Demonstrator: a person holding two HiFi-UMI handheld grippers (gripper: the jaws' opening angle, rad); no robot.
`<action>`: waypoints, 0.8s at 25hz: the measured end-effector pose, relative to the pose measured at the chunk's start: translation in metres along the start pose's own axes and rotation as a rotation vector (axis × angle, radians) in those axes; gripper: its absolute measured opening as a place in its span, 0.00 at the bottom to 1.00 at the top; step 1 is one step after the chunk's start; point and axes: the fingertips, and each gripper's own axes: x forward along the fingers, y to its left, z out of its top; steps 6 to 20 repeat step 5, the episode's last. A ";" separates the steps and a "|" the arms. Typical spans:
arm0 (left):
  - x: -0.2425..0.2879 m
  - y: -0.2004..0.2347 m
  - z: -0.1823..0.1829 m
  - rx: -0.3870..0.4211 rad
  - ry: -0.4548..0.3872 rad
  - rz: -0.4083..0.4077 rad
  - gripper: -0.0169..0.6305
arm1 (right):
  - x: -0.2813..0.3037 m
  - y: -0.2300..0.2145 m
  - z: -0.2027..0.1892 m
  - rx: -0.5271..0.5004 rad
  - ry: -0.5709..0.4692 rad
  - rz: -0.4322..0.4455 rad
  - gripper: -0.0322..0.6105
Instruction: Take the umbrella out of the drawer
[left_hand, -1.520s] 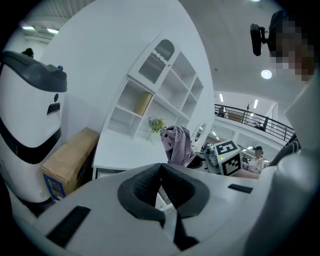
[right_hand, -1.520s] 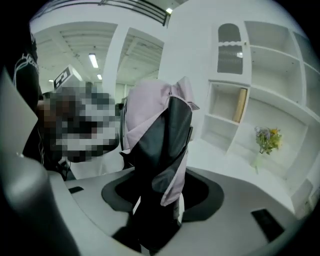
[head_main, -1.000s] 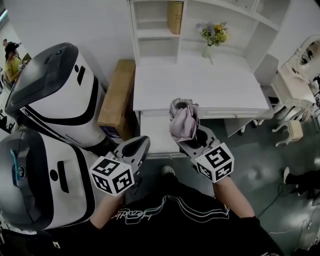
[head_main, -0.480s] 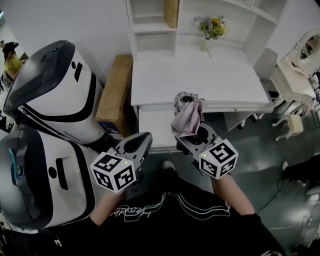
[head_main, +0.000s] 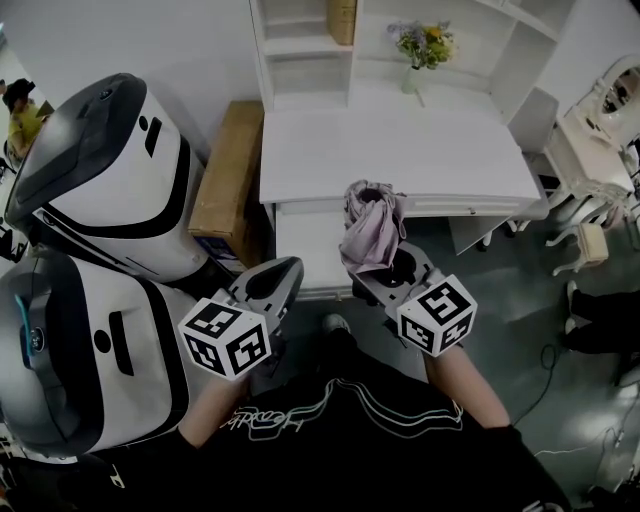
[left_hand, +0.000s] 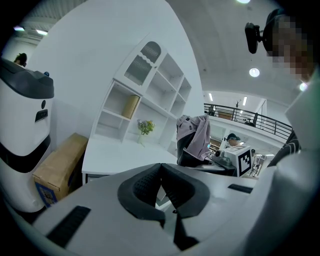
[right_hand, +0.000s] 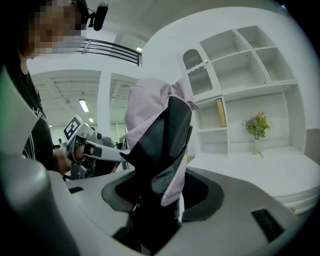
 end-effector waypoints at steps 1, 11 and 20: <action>0.001 0.001 0.000 -0.001 0.000 0.001 0.06 | 0.000 -0.001 0.000 -0.001 0.001 -0.002 0.40; 0.004 0.005 0.000 -0.001 0.002 0.000 0.06 | 0.002 -0.006 -0.003 0.009 0.001 -0.012 0.40; 0.004 0.005 0.000 -0.001 0.002 0.000 0.06 | 0.002 -0.006 -0.003 0.009 0.001 -0.012 0.40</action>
